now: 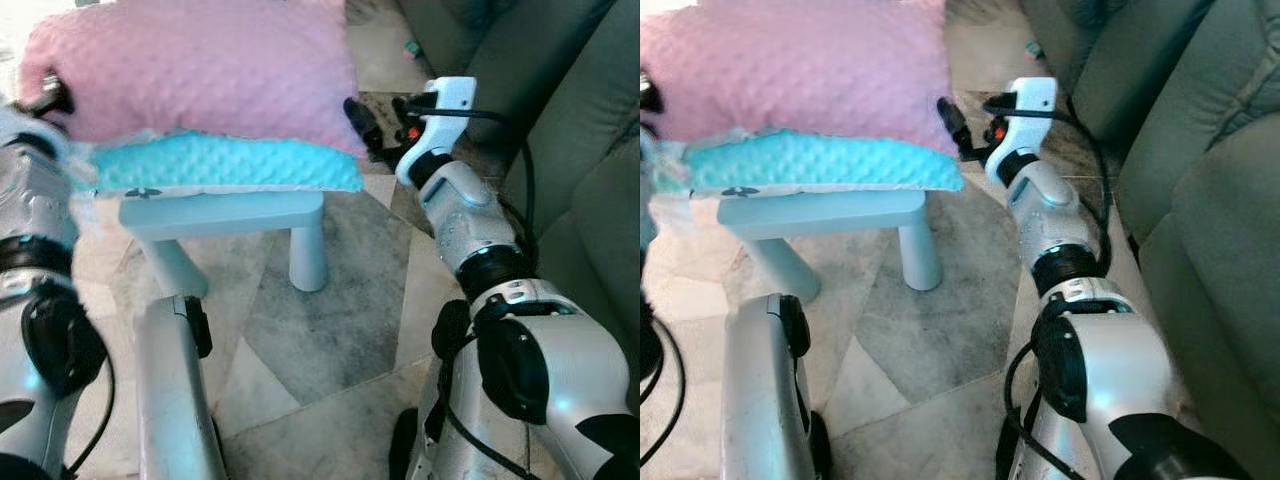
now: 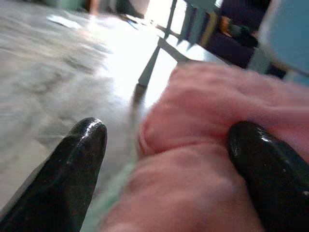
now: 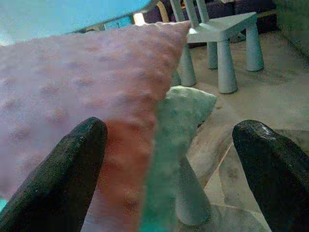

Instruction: Move the pillow to the sofa

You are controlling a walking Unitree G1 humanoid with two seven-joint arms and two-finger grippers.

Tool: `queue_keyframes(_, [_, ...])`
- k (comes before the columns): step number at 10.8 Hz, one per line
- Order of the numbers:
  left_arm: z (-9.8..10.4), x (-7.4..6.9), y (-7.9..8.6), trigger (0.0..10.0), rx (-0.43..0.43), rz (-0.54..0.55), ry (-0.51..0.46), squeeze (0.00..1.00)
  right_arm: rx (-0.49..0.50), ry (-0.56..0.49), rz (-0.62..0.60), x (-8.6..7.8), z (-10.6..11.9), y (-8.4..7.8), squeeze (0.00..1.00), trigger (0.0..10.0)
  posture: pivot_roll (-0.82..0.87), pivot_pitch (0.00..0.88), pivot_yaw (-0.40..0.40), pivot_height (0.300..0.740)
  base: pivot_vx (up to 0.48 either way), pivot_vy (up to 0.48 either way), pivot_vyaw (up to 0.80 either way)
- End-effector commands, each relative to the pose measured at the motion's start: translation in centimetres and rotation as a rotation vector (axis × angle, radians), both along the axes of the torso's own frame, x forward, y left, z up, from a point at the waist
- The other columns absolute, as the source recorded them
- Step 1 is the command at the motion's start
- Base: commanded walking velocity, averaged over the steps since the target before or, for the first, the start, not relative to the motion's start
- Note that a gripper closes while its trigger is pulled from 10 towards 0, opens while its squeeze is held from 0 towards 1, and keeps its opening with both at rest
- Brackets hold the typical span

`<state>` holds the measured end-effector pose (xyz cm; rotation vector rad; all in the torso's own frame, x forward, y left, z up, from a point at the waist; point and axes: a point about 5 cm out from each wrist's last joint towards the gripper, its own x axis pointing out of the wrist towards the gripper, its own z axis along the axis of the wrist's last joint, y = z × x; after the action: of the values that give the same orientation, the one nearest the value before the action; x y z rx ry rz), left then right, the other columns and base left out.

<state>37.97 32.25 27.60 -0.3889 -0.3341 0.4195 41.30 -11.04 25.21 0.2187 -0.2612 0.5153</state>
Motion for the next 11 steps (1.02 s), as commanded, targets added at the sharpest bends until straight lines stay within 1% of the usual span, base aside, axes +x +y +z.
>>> queue_keyframes(1, [1.4, -1.1, 1.6, 10.0, 0.021, 0.080, -0.064, 0.00, 0.011, -0.041, 0.002, 0.0, 0.8, -0.3, 0.00, 10.0, -0.02, 0.278, -0.025, 0.303, 0.000, 0.000, 0.00])
queue_keyframes(2, [2.2, -1.9, 2.3, 10.0, 0.079, 0.141, -0.101, 0.00, 0.022, -0.062, -0.016, -0.1, 1.2, -0.9, 0.00, 10.0, -0.02, 0.278, -0.025, 0.303, 0.000, 0.000, 0.00])
queue_keyframes(3, [2.1, -2.1, 2.4, 10.0, 0.096, 0.150, -0.094, 0.00, 0.031, -0.076, -0.021, -0.1, 1.4, -1.2, 0.00, 10.0, -0.02, 0.269, -0.020, 0.303, 0.000, 0.000, 0.00])
queue_keyframes(4, [2.1, -2.2, 2.4, 10.0, 0.090, 0.157, -0.109, 0.00, 0.032, -0.079, -0.020, -0.2, 1.3, -1.2, 0.00, 10.0, -0.02, 0.266, -0.019, 0.303, 0.000, 0.000, 0.00])
queue_keyframes(5, [2.4, -2.3, 2.4, 10.0, 0.103, 0.180, -0.123, 0.00, 0.029, -0.083, -0.015, -0.2, 1.1, -1.0, 0.00, 10.0, -0.02, 0.264, -0.021, 0.303, 0.000, 0.000, 0.00])
queue_keyframes(6, [2.0, -2.0, 2.4, 10.0, 0.079, 0.166, -0.088, 0.00, 0.024, -0.085, -0.008, -0.3, 1.1, -0.9, 0.00, 10.0, -0.02, 0.264, -0.021, 0.303, 0.000, 0.000, 0.00])
queue_keyframes(7, [0.7, -0.9, 1.5, 10.0, -0.072, 0.058, -0.048, 0.00, 0.037, -0.091, 0.016, -0.3, 1.4, -0.5, 0.00, 10.0, -0.03, 0.267, -0.024, 0.303, 0.000, 0.000, 0.00])
queue_keyframes(8, [0.1, 0.0, 0.5, 10.0, -0.169, -0.025, -0.033, 0.00, 0.047, -0.100, 0.044, -0.3, 1.8, 0.0, 0.00, 10.0, -0.04, 0.272, -0.025, 0.303, 0.000, 0.000, 0.00])
queue_keyframes(9, [0.2, 0.5, -0.1, 10.0, -0.211, -0.076, -0.039, 0.00, 0.055, -0.105, 0.067, -0.4, 2.0, 0.3, 0.00, 10.0, -0.04, 0.275, -0.025, 0.303, 0.000, 0.000, 0.00])
queue_keyframes(10, [0.4, 1.4, -1.6, 10.0, -0.299, -0.149, -0.036, 0.00, 0.048, -0.103, 0.128, -0.6, 1.9, 1.1, 0.00, 10.0, -0.05, 0.286, -0.022, 0.303, 0.000, 0.000, 0.00])
queue_keyframes(11, [0.5, 1.8, -2.5, 10.0, -0.318, -0.196, -0.025, 0.00, 0.047, -0.096, 0.158, -0.6, 1.8, 1.4, 0.00, 10.0, -0.05, 0.289, -0.021, 0.303, 0.000, 0.000, 0.00])
